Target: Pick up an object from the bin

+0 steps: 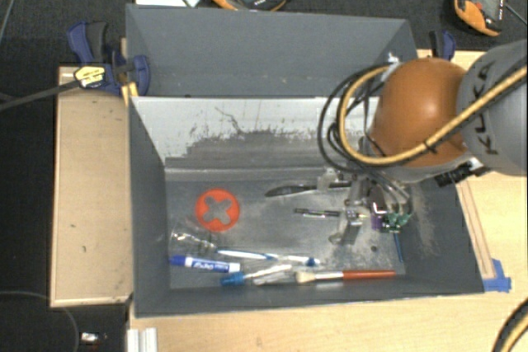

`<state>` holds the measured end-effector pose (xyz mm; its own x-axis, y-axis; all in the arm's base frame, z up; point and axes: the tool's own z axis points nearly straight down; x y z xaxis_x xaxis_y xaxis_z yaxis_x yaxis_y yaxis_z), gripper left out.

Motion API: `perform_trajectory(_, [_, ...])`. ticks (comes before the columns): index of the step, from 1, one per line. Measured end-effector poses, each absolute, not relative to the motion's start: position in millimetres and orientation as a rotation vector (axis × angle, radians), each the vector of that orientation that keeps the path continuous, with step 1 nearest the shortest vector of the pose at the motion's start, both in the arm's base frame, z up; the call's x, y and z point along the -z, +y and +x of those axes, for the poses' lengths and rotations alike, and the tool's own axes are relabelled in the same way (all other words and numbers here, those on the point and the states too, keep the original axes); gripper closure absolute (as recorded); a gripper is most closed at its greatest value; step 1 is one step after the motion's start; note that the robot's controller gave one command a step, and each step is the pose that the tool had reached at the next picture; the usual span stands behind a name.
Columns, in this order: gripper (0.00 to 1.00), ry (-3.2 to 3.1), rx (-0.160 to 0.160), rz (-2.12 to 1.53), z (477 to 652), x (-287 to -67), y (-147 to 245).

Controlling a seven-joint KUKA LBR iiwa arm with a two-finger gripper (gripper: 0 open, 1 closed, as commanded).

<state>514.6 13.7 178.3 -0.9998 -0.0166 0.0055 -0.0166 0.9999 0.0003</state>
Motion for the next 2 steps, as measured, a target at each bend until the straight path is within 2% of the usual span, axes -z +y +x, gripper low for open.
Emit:
perform_trajectory(1, [0.00,-3.144,0.001,0.025,516.4,-182,14])
perform_trajectory(2, [0.00,-3.119,0.000,0.417,496.2,-83,41])
